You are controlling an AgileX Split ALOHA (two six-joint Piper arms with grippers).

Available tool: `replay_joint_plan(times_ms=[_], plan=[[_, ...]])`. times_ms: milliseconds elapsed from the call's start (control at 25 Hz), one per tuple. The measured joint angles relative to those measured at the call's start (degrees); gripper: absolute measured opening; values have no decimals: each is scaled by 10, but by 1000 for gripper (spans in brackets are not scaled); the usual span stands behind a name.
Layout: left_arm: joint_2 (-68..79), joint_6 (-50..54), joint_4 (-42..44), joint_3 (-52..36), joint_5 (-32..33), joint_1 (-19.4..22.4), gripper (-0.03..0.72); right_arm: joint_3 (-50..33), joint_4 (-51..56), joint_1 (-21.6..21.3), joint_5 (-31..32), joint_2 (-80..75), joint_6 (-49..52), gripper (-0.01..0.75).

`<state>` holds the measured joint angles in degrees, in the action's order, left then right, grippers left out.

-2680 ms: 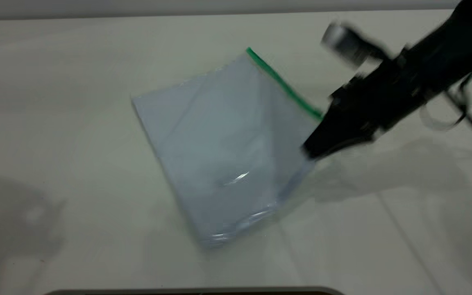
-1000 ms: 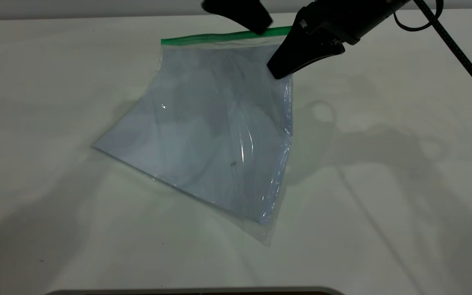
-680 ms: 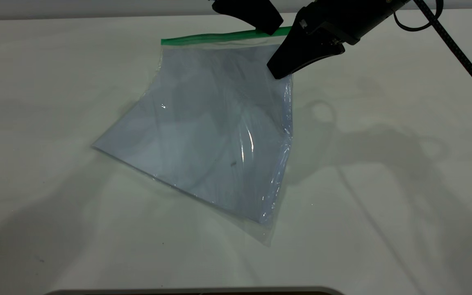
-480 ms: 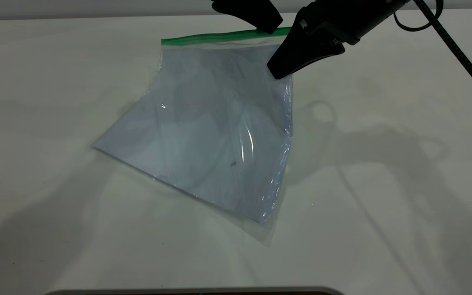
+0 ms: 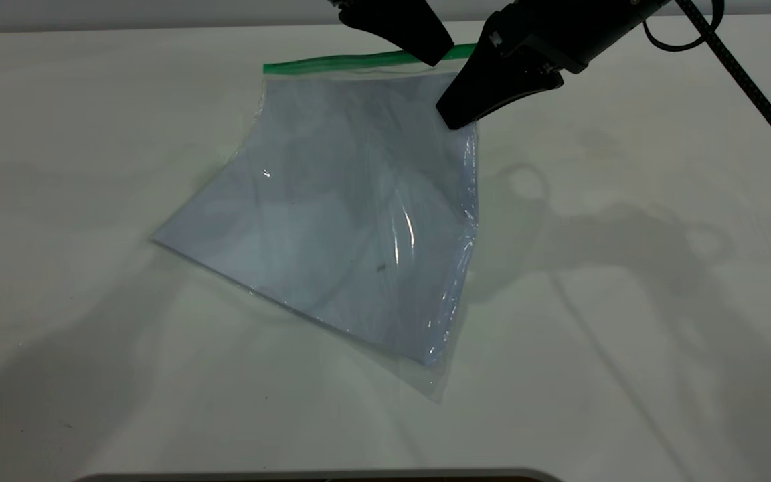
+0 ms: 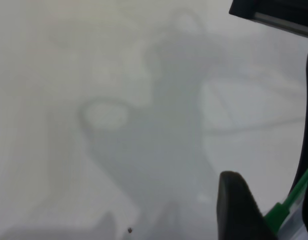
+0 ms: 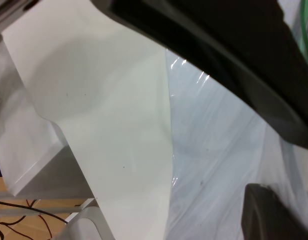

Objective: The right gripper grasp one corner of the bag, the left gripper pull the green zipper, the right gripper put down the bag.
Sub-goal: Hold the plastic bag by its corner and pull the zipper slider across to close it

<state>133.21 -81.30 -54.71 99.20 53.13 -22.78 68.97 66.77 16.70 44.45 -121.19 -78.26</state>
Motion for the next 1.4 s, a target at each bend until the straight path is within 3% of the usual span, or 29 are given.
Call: replay_joint_plan(times_ms=[160, 480, 760, 1000, 1400], plan=[[0, 1, 0, 0, 0, 0, 346, 0, 0, 0, 0, 0, 1, 33], [0, 1, 1, 0, 0, 0, 190, 0, 2, -3, 3, 0, 0, 33], [14, 1, -6, 3, -11, -1, 84, 0, 23, -33, 25, -3, -8, 33], [19, -10, -23, 4, -58, -4, 76, 0, 37, -60, 24, -3, -30, 33], [32, -13, -31, 6, -74, -4, 76, 0, 52, -73, 28, -4, -53, 33]])
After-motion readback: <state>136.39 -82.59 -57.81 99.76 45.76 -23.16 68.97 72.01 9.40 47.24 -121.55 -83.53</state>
